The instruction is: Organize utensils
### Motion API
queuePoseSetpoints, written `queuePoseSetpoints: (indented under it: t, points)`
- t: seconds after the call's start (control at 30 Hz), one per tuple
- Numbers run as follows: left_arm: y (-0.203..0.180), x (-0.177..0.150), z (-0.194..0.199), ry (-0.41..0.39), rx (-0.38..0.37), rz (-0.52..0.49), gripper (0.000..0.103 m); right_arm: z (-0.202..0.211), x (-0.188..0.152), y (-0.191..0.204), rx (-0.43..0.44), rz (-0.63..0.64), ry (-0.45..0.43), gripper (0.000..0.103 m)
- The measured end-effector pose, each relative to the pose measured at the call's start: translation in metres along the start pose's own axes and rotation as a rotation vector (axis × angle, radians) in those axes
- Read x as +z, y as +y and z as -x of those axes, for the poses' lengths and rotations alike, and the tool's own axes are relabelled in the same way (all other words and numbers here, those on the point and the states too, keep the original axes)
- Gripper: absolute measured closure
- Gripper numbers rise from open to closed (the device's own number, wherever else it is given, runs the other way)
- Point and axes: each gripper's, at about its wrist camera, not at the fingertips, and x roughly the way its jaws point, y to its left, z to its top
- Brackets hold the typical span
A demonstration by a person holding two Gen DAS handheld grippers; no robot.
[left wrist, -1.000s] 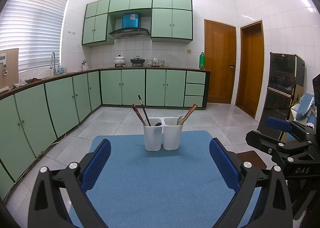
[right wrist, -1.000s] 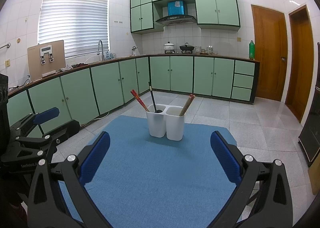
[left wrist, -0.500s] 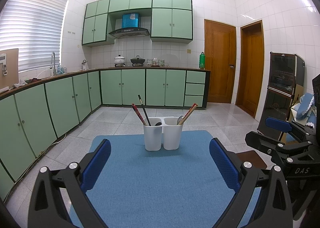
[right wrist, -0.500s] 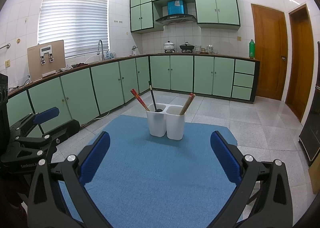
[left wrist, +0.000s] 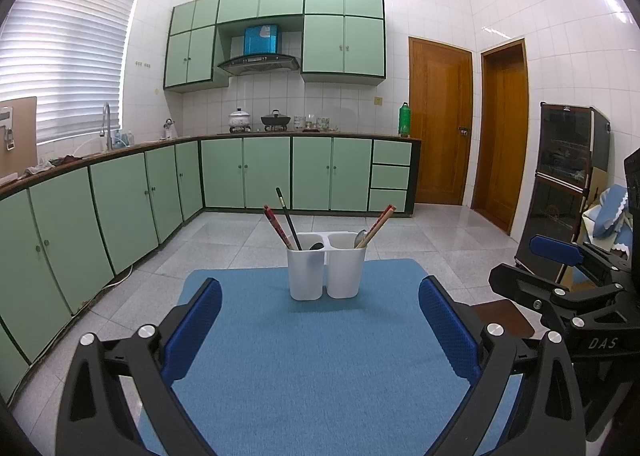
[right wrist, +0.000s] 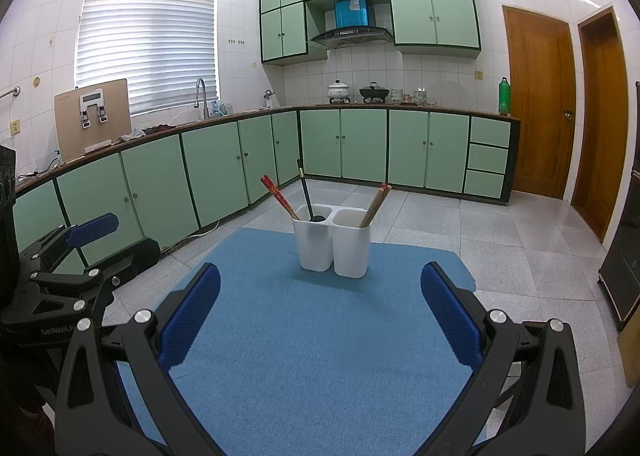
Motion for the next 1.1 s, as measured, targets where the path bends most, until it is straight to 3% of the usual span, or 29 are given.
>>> queuePoseSetpoints:
  t: [1.1]
  points:
    - [0.011, -0.006, -0.003, 0.017, -0.009, -0.001, 0.006, -0.003, -0.004, -0.004, -0.002, -0.014, 0.017, 0.006]
